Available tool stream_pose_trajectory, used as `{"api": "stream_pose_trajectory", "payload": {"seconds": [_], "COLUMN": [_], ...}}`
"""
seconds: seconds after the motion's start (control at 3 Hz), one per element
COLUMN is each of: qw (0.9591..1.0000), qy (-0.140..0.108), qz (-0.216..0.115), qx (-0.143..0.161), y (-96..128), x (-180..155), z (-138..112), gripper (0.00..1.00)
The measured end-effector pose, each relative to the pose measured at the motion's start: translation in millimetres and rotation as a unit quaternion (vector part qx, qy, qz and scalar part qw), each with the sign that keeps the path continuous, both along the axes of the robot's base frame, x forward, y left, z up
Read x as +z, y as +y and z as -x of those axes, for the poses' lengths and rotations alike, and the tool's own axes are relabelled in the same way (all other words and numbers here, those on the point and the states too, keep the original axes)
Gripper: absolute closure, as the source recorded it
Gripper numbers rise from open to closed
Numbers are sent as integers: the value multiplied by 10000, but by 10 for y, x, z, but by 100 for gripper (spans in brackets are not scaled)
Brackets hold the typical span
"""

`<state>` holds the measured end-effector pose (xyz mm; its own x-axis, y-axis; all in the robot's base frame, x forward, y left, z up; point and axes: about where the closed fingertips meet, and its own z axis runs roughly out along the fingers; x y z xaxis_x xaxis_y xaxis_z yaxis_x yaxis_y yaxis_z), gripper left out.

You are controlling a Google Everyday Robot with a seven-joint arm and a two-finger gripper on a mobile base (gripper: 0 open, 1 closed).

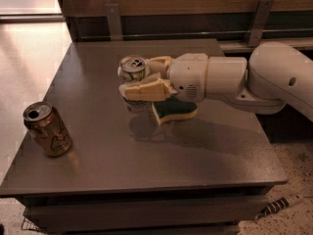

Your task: Move 7up can near orange can

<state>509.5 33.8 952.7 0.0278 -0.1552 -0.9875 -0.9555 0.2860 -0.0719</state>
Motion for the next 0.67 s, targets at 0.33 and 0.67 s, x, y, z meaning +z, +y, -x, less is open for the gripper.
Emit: {"api": "stream_pose_trajectory", "payload": {"seconds": [0.33, 0.67], "qw": [9998, 9990], "qy": [60, 188], "qz": [6, 10], "qx": [181, 409], "y": [229, 408], "x": [-184, -406], "z": [104, 178], "gripper": [100, 100]}}
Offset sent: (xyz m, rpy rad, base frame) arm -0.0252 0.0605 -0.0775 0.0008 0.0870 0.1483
